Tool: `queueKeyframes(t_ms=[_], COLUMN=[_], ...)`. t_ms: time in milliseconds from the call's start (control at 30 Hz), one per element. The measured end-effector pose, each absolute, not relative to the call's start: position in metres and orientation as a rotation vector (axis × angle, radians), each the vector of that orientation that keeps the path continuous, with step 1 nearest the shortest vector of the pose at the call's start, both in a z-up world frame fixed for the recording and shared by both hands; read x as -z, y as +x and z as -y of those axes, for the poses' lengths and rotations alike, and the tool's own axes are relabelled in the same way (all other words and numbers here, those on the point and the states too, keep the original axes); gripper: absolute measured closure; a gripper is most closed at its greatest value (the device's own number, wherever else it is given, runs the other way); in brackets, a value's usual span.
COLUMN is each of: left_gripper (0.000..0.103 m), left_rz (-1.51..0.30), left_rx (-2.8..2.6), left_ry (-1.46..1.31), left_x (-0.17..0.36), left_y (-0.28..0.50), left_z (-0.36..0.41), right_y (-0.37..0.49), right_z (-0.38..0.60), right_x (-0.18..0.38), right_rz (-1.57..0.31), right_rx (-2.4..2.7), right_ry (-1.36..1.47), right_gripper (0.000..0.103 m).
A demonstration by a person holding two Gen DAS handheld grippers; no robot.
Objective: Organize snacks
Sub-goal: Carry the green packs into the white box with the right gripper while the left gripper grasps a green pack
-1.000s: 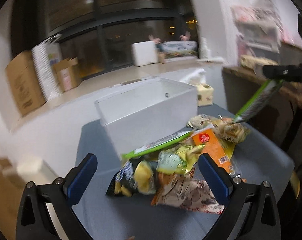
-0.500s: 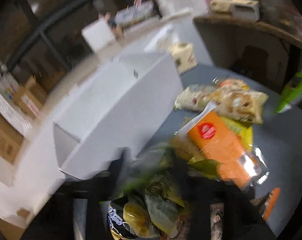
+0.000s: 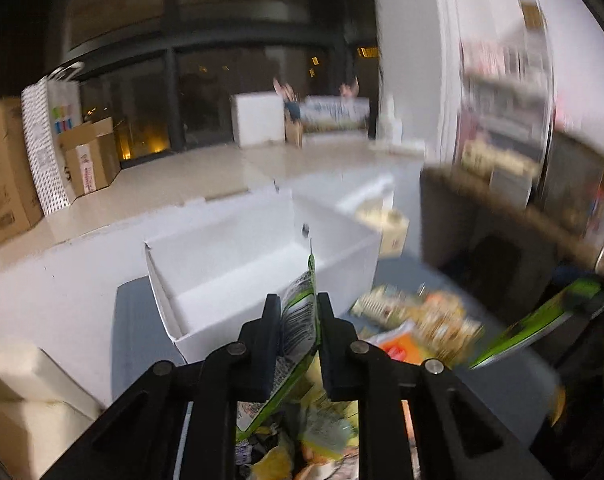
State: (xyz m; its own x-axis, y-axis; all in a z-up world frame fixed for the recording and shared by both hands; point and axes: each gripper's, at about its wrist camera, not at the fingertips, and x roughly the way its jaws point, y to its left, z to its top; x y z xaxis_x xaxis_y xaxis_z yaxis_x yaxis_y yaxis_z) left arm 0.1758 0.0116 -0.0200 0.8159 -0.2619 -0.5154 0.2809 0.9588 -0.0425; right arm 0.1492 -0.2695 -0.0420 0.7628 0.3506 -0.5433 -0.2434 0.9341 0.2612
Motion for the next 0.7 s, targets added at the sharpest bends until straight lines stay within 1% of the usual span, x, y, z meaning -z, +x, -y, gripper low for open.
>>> queueKeyframes(t_ms=[100,300,433,700], left_gripper=[0.084,0.084,0.084,0.084], left_rz=[-0.477,-0.416,-0.425,-0.497], left_rx=[0.308,0.300,0.252,0.128], left_ry=[-0.102,-0.129,-0.114,-0.102], left_x=[0.001,-0.027,-0.035,-0.028], left_y=[0.167,0.189,0.225,0.313], left_z=[-0.033,-0.050,-0.056,-0.071], right_y=[0.164,0.213,0.264,0.377], right_z=[0.253,0.213,0.189,0.154], right_x=[0.031,-0.002,-0.016,-0.030], right_rz=[-0.618,-0.593,-0.612,-0.613], right_rx=[-0.363,-0.435,-0.469,-0.454], right_ry=[0.172,0.150,0.151,0.147], right_gripper=[0.021,0.021,0.021,0.021])
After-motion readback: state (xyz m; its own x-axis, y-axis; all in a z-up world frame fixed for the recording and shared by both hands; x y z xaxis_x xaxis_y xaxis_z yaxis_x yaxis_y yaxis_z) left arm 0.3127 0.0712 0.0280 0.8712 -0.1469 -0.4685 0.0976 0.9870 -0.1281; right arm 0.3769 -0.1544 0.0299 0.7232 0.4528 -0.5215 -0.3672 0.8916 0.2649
